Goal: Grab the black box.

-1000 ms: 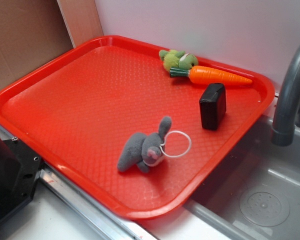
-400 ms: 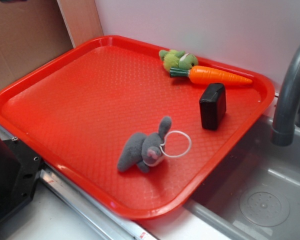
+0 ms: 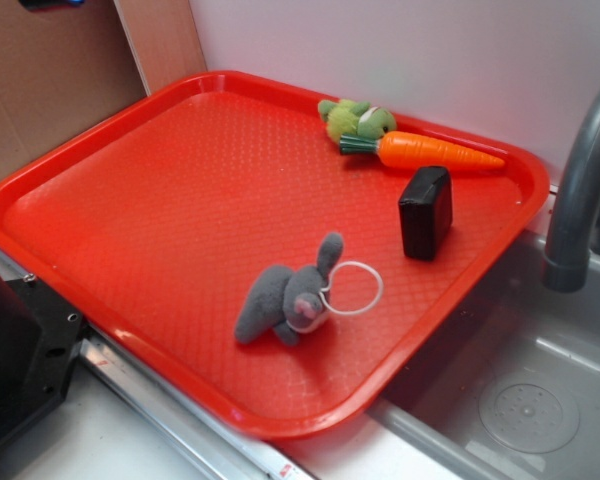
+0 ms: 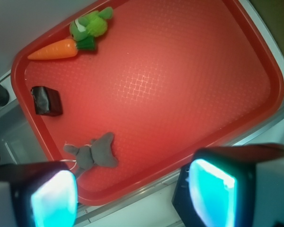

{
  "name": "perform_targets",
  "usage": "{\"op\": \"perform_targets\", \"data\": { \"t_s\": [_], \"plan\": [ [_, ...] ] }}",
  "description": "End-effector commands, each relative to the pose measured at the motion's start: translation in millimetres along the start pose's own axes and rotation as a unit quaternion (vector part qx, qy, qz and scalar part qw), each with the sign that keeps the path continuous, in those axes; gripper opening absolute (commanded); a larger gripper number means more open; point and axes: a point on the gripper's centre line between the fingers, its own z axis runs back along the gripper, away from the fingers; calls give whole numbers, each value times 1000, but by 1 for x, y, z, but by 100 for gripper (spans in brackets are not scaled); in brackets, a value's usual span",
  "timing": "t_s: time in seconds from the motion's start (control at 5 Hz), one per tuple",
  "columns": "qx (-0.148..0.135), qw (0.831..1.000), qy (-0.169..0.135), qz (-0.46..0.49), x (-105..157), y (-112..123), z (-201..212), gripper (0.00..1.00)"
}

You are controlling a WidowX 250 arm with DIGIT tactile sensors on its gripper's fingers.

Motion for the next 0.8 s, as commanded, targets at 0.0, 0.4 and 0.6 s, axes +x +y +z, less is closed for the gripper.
{"op": "perform_targets", "data": {
  "t_s": [0.0, 0.4, 0.6],
  "plan": [
    [21, 999, 9, -37, 37, -50, -15, 100],
    [41, 995, -4, -87, 58, -111, -64, 100],
    [13, 993, -19, -119, 67, -123, -94, 100]
  ]
}}
